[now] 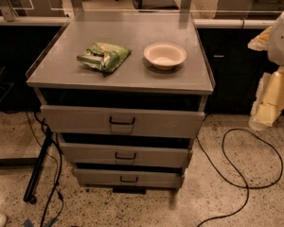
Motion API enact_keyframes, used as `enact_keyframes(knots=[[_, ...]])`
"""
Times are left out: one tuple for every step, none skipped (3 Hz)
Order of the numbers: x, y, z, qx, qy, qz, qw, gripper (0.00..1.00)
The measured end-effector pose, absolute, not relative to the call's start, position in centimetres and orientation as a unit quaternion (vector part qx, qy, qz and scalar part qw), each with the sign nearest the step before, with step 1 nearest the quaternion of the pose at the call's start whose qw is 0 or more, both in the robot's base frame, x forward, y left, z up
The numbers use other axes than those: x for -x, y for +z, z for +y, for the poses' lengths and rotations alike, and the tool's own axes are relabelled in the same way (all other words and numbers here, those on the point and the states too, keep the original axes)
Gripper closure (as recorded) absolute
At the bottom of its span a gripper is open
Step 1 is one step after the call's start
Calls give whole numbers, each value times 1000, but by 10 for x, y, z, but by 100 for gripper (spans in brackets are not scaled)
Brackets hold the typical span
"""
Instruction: Open middle drawer
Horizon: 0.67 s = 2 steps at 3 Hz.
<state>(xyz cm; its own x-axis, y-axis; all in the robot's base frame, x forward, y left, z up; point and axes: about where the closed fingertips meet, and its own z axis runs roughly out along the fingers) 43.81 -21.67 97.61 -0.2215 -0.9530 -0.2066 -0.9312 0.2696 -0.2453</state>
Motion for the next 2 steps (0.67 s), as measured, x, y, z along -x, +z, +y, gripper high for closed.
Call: enact_keyframes(knots=[[-438,976,-217,603,-34,781,159,0],[-433,958,-211,603,-33,782,152,0]])
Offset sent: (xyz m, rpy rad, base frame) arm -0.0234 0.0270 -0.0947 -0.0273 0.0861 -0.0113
